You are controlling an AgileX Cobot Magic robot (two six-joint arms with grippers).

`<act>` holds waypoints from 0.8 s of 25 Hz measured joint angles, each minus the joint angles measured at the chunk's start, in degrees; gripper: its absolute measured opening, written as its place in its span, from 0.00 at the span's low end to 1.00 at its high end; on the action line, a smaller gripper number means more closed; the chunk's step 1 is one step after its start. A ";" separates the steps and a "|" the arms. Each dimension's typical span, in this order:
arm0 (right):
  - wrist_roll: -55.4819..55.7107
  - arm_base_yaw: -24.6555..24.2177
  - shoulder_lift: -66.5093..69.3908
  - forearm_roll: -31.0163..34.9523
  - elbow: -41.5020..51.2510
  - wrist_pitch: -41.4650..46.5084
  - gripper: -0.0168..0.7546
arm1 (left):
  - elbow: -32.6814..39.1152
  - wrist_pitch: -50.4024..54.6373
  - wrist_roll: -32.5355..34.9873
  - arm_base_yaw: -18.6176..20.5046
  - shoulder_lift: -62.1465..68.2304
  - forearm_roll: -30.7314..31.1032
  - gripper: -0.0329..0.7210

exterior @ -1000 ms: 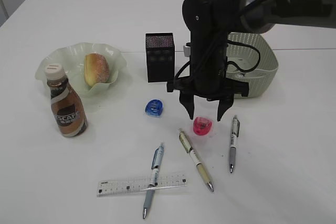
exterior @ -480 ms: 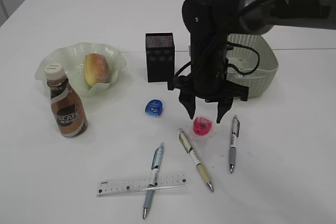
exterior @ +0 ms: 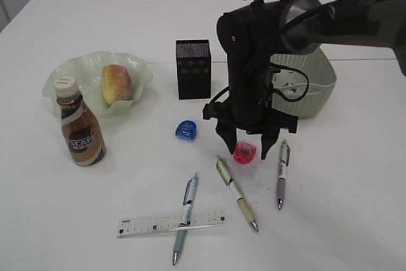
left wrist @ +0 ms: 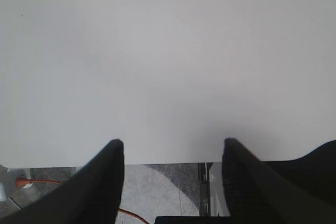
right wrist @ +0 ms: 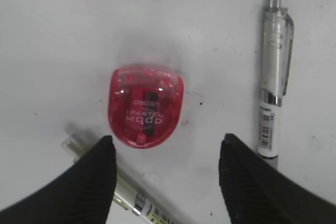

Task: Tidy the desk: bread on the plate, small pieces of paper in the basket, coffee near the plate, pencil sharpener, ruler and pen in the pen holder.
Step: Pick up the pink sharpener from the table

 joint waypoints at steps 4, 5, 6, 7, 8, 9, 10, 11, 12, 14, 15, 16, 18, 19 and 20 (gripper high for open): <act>0.12 0.00 0.03 0.55 0.00 -0.56 0.61 | 0.00 0.00 0.00 0.00 0.00 0.00 0.62; 0.12 0.00 0.03 0.78 0.00 -0.75 0.61 | 0.00 0.00 0.00 0.00 0.00 0.00 0.62; 0.23 0.00 0.03 1.14 0.00 -1.07 0.61 | 0.00 0.00 0.00 0.00 0.00 0.00 0.62; 0.22 -0.23 0.03 1.70 0.00 -1.31 0.61 | 0.00 0.00 0.00 0.00 0.00 0.00 0.62; 0.22 -0.37 0.03 2.22 0.00 -1.60 0.61 | 0.00 0.00 0.00 0.00 0.00 0.00 0.62; 0.35 -0.50 0.03 3.02 0.00 -1.72 0.61 | 0.00 0.00 0.00 0.00 0.00 0.00 0.62; 0.35 -0.76 0.03 3.77 0.00 -1.72 0.61 | 0.00 0.00 0.00 0.00 0.00 0.00 0.62; 0.35 -0.99 0.03 3.77 0.00 -1.72 0.61 | 0.00 0.00 0.00 0.00 0.00 0.00 0.62; 0.37 -1.42 0.03 3.77 0.00 -1.72 0.61 | 0.00 0.00 0.00 0.00 0.00 0.00 0.62; 0.48 -1.76 0.03 4.08 0.00 -1.72 0.61 | 0.00 0.00 0.00 0.00 0.00 0.00 0.62; 0.48 -2.00 0.03 4.08 0.00 -1.83 0.61 | 0.00 0.00 0.00 0.00 0.00 0.00 0.62; 0.51 -2.08 0.03 4.08 0.00 -1.93 0.61 | 0.00 0.00 0.00 0.00 0.00 0.00 0.62; 0.60 -2.15 0.03 4.08 0.00 -2.43 0.61 | 0.00 0.00 0.00 0.00 0.00 0.00 0.62; 0.60 -2.15 0.03 4.28 0.00 -2.91 0.61 | 0.00 0.00 0.00 0.00 0.00 0.00 0.62; 0.72 -2.15 0.03 4.69 0.00 -3.36 0.61 | 0.00 0.00 0.00 0.00 0.00 0.00 0.62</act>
